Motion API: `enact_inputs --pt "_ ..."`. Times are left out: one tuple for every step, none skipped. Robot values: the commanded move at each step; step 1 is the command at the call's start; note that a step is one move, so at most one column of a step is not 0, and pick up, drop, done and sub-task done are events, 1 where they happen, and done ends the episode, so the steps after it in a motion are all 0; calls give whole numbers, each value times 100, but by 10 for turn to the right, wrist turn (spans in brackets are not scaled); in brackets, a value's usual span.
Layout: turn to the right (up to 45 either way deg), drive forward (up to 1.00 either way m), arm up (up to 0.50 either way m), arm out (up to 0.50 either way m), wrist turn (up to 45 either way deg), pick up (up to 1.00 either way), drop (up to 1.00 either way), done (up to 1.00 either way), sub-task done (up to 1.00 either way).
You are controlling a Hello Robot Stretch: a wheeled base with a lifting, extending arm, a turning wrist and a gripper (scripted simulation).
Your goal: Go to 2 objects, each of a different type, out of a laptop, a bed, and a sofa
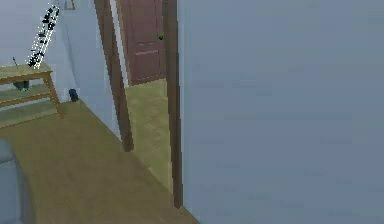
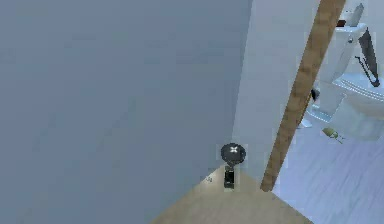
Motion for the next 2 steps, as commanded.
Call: enact_inputs --pt "-120 0 0 0 0 0 0 0 0" --pt "0 65 0 0 0 0 0 0 0"
